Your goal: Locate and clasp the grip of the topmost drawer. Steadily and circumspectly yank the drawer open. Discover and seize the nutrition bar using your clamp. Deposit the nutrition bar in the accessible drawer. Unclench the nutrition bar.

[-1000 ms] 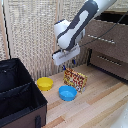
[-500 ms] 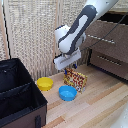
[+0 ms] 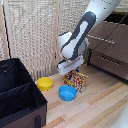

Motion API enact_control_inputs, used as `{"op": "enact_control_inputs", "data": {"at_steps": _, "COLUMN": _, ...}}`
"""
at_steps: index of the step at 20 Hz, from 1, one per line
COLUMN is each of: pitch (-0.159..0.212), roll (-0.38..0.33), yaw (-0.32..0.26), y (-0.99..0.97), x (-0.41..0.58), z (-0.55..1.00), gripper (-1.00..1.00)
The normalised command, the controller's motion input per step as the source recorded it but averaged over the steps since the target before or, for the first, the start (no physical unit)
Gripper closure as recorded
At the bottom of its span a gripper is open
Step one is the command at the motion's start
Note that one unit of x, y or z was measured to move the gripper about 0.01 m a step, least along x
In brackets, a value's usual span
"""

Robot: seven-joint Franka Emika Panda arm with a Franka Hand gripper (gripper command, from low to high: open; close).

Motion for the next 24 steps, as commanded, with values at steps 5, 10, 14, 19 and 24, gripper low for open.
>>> {"op": "enact_control_inputs", "data": {"at_steps": 5, "pitch": 0.000, "roll": 0.000, "yaw": 0.026, "y": 0.00, "x": -0.006, "z": 0.00, "gripper": 1.00}}
{"op": "enact_control_inputs", "data": {"at_steps": 10, "pitch": 0.023, "roll": 0.004, "yaw": 0.000, "y": 0.00, "x": 0.060, "z": -0.03, "gripper": 1.00}}
{"op": "enact_control_inputs", "data": {"at_steps": 14, "pitch": 0.095, "roll": 0.000, "yaw": -0.136, "y": 0.06, "x": 0.269, "z": 0.27, "gripper": 1.00}}
{"op": "enact_control_inputs", "data": {"at_steps": 19, "pitch": 0.014, "roll": -0.023, "yaw": -0.220, "y": 0.20, "x": 0.330, "z": 0.88, "gripper": 1.00}}
{"op": "enact_control_inputs", "data": {"at_steps": 24, "pitch": 0.000, "roll": -0.085, "yaw": -0.210, "y": 0.24, "x": 0.376, "z": 0.99, "gripper": 1.00}}
